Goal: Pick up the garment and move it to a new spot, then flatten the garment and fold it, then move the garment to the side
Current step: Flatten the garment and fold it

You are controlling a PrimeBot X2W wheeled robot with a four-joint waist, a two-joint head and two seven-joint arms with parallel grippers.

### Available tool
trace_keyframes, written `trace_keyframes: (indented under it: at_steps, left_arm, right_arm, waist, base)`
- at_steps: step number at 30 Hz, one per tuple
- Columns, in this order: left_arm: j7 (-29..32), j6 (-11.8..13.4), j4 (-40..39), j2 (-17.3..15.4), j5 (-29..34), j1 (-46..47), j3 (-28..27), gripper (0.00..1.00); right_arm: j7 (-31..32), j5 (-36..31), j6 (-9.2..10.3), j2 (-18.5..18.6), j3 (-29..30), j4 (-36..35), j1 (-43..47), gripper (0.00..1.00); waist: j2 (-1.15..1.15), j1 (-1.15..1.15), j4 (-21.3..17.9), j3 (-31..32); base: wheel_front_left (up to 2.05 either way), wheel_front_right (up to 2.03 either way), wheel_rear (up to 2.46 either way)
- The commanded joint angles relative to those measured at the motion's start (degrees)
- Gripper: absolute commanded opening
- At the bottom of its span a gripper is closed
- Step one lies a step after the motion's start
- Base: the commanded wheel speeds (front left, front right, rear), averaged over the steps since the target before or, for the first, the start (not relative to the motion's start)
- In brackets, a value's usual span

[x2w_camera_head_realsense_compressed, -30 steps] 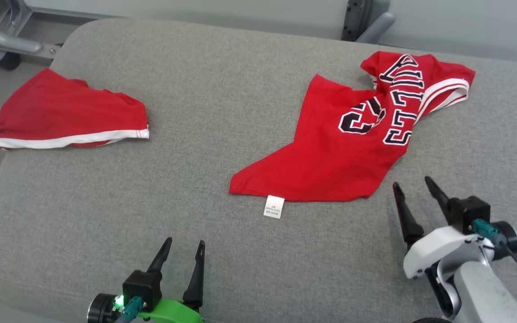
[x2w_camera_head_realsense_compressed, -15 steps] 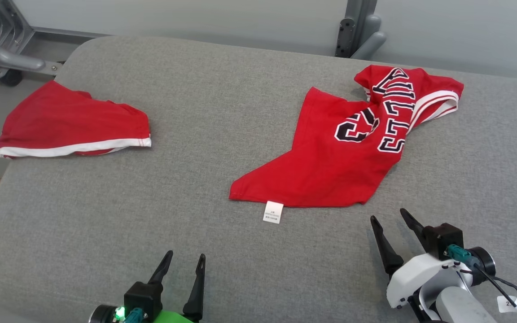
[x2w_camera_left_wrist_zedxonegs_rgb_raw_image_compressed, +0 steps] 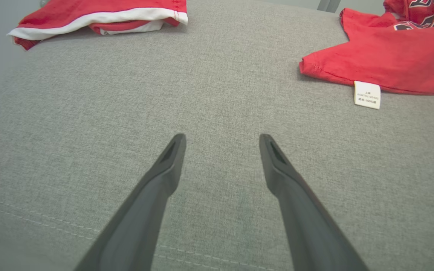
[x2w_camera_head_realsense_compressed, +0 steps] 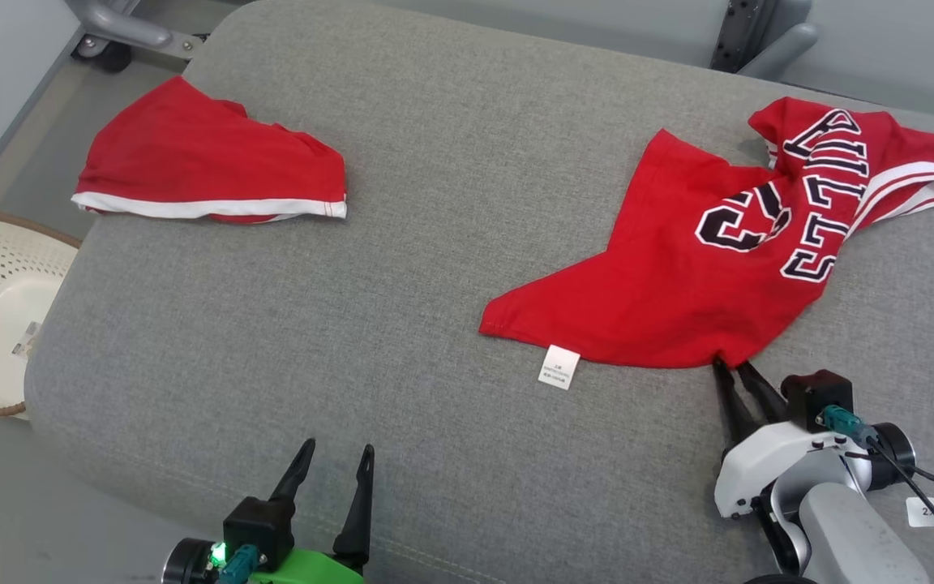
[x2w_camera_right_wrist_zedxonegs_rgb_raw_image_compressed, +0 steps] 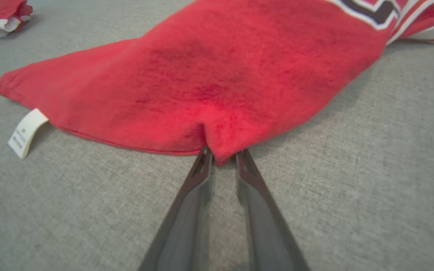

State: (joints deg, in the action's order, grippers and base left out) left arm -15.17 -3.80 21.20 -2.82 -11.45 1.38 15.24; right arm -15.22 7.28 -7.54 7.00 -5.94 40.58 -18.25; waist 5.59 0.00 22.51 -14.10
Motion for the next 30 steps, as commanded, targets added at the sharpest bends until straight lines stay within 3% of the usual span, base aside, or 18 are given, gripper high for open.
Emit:
trace_keyframes:
  at_steps: [1, 2, 10, 22, 28, 29, 30]
  left_arm:
    - [0.1, 0.4, -0.1, -0.1, -0.3, 0.7, 0.1, 1.0]
    - [0.1, 0.5, -0.2, -0.2, -0.4, 0.6, 0.1, 1.0]
    - [0.1, 0.3, -0.6, -0.2, -0.4, 0.9, 0.1, 1.0]
    - [0.1, -0.3, 0.0, -0.2, 1.0, -2.1, -1.5, 1.0]
    - [0.1, -0.7, 0.7, -0.2, 0.9, -2.2, -1.2, 1.0]
    - [0.1, -0.7, 0.9, -0.2, 0.9, -2.3, -1.3, 1.0]
    - [0.1, -0.7, 1.1, -0.2, 0.8, -2.3, -1.2, 1.0]
  right_arm:
    - [0.1, -0.2, 0.1, -0.1, 0.3, 0.6, 0.1, 0.11]
    - [0.1, -0.3, 0.1, -0.1, 0.4, 0.5, -0.1, 0.0]
    - [0.1, 0.4, 0.11, 0.0, 1.7, -3.4, 0.3, 0.0]
    - [0.0, 4.9, 0.1, 2.6, -1.7, -29.6, 4.0, 0.0]
    - [0.0, 5.1, 0.1, 3.8, -3.8, -30.5, 0.5, 0.0]
    - [0.0, 4.7, 0.1, 3.9, -4.5, -29.0, -0.2, 0.03]
    - [0.1, 4.6, 0.1, 3.7, -5.3, -26.8, -1.0, 0.48]
  waist:
    - [0.0, 0.0, 1.0, -1.2]
    - [0.0, 0.0, 0.9, -1.3]
    - [0.0, 0.0, -1.2, -0.7]
    - [0.0, 0.0, -6.3, 4.6]
    - [0.0, 0.0, -5.3, 5.1]
    - [0.0, 0.0, -5.0, 5.1]
    - [0.0, 0.0, -4.7, 5.0]
  base:
    - [0.0, 0.0, 0.0]
    - [0.0, 0.0, 0.0]
    - [0.0, 0.0, 0.0]
    - [0.0, 0.0, 0.0]
    - [0.0, 0.0, 0.0]
    - [0.0, 0.0, 0.0]
    - [0.0, 0.0, 0.0]
